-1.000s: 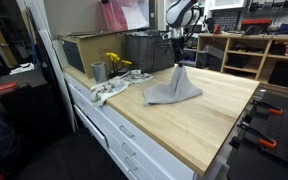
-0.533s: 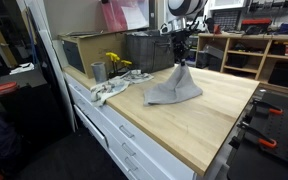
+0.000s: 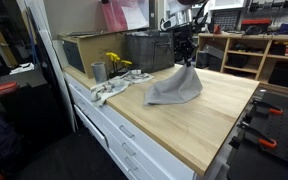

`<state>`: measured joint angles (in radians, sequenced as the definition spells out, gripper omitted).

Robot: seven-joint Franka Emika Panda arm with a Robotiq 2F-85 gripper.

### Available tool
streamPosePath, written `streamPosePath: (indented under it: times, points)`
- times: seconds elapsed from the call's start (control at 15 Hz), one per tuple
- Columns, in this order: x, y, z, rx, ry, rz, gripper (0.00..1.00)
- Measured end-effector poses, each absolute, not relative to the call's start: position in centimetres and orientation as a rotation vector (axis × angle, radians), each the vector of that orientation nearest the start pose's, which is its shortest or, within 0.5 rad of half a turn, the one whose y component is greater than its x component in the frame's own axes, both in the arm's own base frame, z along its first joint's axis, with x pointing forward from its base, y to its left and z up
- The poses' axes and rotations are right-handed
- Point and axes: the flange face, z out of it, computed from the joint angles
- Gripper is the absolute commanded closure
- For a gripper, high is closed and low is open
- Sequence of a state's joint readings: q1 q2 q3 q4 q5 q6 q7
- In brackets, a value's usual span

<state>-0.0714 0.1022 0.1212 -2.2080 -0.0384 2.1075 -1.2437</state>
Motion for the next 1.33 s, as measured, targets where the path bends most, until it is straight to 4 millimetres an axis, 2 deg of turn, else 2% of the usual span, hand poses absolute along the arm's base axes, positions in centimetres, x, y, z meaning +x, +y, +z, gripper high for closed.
streamPosePath:
  times: [0.13, 0.2, 0.33, 0.53, 0.87, 0.93, 1.13, 1.33]
  points:
    - [50.7, 3.9, 32.6, -2.358, -1.867, 0.213, 0.99]
    - [50.2, 4.7, 33.0, -2.339, -1.858, 0.177, 0.73]
    - [49.4, 6.4, 33.8, -2.308, -1.831, 0.106, 0.62]
    - [48.4, 8.5, 35.3, -2.271, -1.802, 0.014, 0.4]
    - [47.9, 9.6, 37.5, -2.235, -1.8, -0.093, 0.03]
    - [48.0, 9.3, 37.7, -2.24, -1.794, -0.102, 0.0]
    - [49.1, 7.5, 38.1, -2.303, -1.741, -0.122, 0.0]
    - [51.7, 5.0, 37.9, -2.378, -1.727, -0.155, 0.0]
